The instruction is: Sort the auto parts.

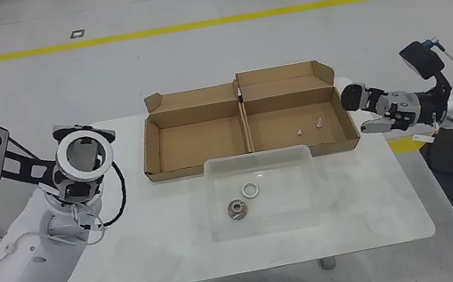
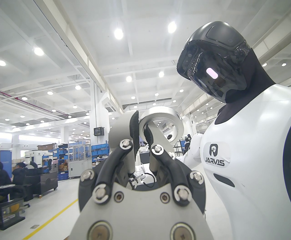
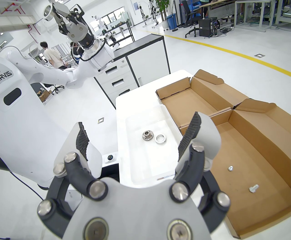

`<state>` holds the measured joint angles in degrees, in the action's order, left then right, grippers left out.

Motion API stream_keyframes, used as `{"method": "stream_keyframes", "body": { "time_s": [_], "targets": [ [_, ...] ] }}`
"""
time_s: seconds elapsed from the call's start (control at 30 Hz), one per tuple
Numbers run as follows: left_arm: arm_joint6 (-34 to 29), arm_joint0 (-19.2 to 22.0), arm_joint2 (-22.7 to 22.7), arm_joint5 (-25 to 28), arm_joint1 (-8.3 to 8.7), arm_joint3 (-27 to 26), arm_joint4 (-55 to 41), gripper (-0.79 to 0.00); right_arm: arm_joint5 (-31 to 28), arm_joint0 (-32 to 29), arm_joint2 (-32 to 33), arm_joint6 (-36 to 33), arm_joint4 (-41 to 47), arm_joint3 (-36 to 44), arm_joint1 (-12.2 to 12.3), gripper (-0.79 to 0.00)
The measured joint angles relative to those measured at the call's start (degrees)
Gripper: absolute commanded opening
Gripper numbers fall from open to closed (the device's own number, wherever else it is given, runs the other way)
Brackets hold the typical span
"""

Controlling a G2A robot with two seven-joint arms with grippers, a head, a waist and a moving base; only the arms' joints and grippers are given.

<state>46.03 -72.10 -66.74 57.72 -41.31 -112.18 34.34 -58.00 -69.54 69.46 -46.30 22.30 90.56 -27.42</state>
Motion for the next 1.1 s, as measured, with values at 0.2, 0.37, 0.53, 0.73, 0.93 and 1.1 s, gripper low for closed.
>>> {"method": "stream_keyframes", "body": {
  "time_s": [0.2,0.37,0.53,0.73,0.93,1.1],
  "targets": [
    [-9.0,2.5,2.1,-5.5,-1.21,-0.8,-1.6,-0.785,0.0,0.0,0.0,0.0,0.0,0.0,0.0,0.000],
    [-17.4,7.5,6.9,-6.5,-2.93,1.3,-3.0,-0.785,0.0,0.0,0.0,0.0,0.0,0.0,0.0,0.000],
    [-23.1,12.1,11.2,-8.2,-4.83,4.4,-3.0,-0.785,0.0,0.0,0.0,0.0,0.0,0.0,0.0,0.000],
    [-29.5,20.7,17.1,-9.4,-8.05,10.2,-2.1,-0.785,0.0,0.0,0.0,0.0,0.0,0.0,0.0,0.000],
    [-39.0,30.8,23.8,-8.8,-11.76,19.7,-0.8,-0.785,0.0,0.0,0.0,0.0,0.0,0.0,0.0,0.000],
    [-46.5,36.4,28.7,-8.3,-14.54,27.0,2.3,-0.785,0.0,0.0,0.0,0.0,0.0,0.0,0.0,0.000]
  ]
}}
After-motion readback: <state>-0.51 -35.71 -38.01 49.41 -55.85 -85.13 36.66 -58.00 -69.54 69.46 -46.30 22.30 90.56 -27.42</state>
